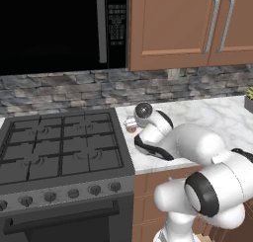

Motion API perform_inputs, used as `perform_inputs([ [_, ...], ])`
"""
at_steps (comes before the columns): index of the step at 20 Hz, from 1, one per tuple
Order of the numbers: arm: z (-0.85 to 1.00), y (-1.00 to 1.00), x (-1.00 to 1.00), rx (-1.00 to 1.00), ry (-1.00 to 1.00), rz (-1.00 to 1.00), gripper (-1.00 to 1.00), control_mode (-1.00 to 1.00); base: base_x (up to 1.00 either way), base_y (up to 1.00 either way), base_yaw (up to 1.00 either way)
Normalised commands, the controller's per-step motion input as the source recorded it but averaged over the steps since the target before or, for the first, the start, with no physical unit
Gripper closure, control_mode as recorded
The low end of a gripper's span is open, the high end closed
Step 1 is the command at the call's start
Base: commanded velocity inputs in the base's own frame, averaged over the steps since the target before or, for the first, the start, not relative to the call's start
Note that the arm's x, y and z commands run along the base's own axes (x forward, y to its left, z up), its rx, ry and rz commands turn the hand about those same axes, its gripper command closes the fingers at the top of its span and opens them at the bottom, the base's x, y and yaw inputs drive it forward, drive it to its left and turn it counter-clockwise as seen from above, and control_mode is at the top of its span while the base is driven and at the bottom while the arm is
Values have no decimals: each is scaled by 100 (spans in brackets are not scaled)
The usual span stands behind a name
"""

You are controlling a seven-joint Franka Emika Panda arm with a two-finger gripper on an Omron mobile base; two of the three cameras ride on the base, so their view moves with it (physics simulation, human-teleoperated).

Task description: Four empty soda cans are scattered around the kitchen. Gather all the cans and cluster them next to the stove for recycling.

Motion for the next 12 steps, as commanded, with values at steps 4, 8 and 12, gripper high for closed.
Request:
perform_inputs([
  [4, 19, -6, -38, 19, 0, 0, -100, -100, 0, 0, 0],
  [8, 17, -4, -32, 23, 2, 0, -100, -100, 0, 0, 0],
  [12, 3, -10, -17, 23, 4, 2, -100, -100, 0, 0, 0],
])
